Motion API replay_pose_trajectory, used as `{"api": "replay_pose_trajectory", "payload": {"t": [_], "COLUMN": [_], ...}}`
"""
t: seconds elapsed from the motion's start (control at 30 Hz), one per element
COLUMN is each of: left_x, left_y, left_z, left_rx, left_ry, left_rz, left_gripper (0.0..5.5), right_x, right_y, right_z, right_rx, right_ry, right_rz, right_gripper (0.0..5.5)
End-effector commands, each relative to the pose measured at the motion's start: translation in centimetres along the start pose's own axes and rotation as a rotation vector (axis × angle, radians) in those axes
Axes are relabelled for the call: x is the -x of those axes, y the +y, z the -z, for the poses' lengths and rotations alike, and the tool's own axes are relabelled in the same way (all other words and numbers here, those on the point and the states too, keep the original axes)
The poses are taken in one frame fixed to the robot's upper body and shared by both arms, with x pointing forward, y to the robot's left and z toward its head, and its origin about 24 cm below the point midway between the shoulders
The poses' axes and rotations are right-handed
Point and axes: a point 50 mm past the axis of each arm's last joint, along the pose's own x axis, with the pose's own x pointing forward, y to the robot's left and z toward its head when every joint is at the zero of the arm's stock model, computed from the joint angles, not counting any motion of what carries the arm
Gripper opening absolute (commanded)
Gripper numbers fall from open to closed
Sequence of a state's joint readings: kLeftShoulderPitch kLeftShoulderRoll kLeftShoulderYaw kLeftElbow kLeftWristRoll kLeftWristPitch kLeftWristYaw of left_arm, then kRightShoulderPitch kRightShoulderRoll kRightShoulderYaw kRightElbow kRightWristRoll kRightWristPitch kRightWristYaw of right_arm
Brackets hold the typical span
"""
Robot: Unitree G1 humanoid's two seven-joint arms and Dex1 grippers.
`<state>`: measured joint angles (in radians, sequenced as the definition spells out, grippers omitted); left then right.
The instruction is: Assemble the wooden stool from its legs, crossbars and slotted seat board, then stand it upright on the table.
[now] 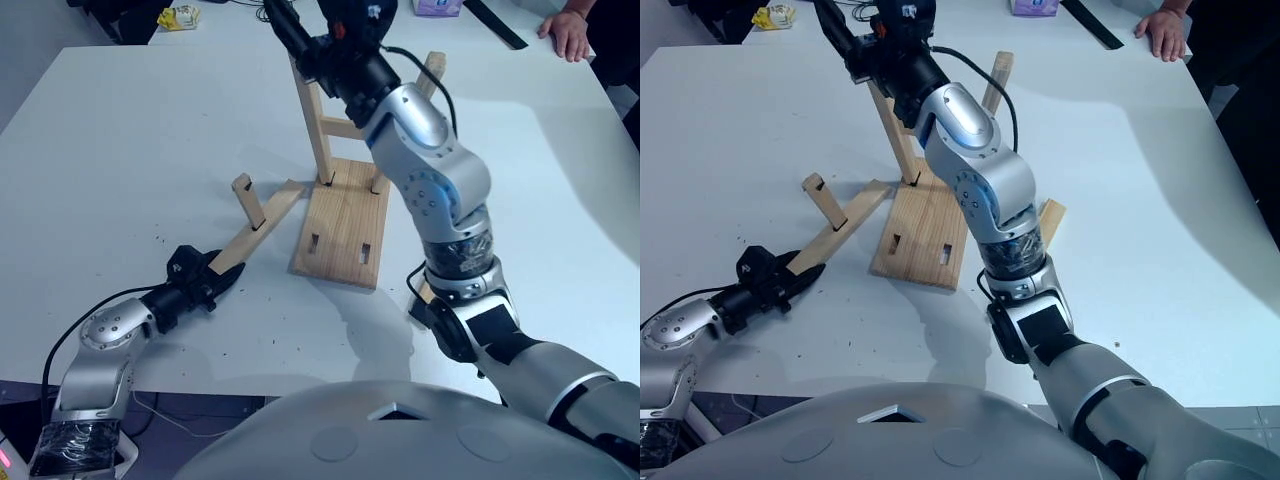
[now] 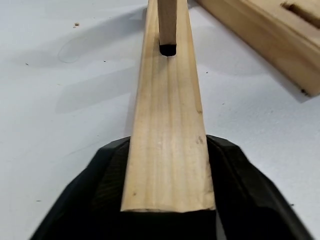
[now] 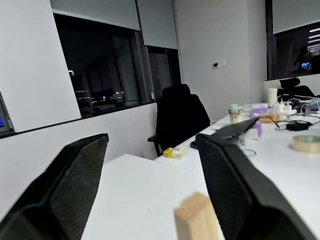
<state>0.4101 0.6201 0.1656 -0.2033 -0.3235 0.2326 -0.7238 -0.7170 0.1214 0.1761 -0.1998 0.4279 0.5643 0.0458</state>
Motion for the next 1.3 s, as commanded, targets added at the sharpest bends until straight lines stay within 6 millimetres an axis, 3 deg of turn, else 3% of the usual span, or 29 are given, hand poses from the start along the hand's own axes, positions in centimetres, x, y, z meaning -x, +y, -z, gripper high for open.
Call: {"api": "replay_pose_trajectory", "payload": {"t": [0.03, 0.33, 0.53, 0.8, 0.97, 1.23, 1.3], "left_x": [0.4, 1.0, -0.1, -2.2, -2.1, -1.8, -1.9], "left_y": [0.2, 1.2, 1.2, 1.9, 2.0, 2.0, 2.0], "left_z": [0.0, -0.7, -1.8, -1.1, -0.3, -0.7, -0.8], "left_rx": [0.003, -0.027, -0.022, 0.002, 0.0, 0.003, 0.018], "left_ry": [0.024, 0.034, 0.015, 0.126, 0.199, 0.193, 0.177], "left_rz": [-0.015, -0.047, -0.011, -0.001, 0.011, 0.013, 0.004], "left_gripper": [3.19, 3.19, 3.19, 3.19, 3.19, 2.05, 2.05], "right_x": [1.0, 3.1, 3.1, 2.5, 2.4, 2.7, 2.9], "right_y": [0.2, -1.9, -2.1, -2.2, -2.5, -3.1, -3.3], "right_z": [-1.1, -3.6, -3.7, -3.8, -4.2, -4.3, -4.3], "right_rx": [-0.02, 0.043, 0.05, 0.048, 0.058, 0.07, 0.075], "right_ry": [-0.015, -0.078, -0.076, -0.09, -0.102, -0.11, -0.112], "right_rz": [-0.014, 0.055, 0.056, 0.061, 0.073, 0.112, 0.123], "right_gripper": [3.22, 3.22, 3.22, 3.22, 3.22, 3.22, 3.22]}}
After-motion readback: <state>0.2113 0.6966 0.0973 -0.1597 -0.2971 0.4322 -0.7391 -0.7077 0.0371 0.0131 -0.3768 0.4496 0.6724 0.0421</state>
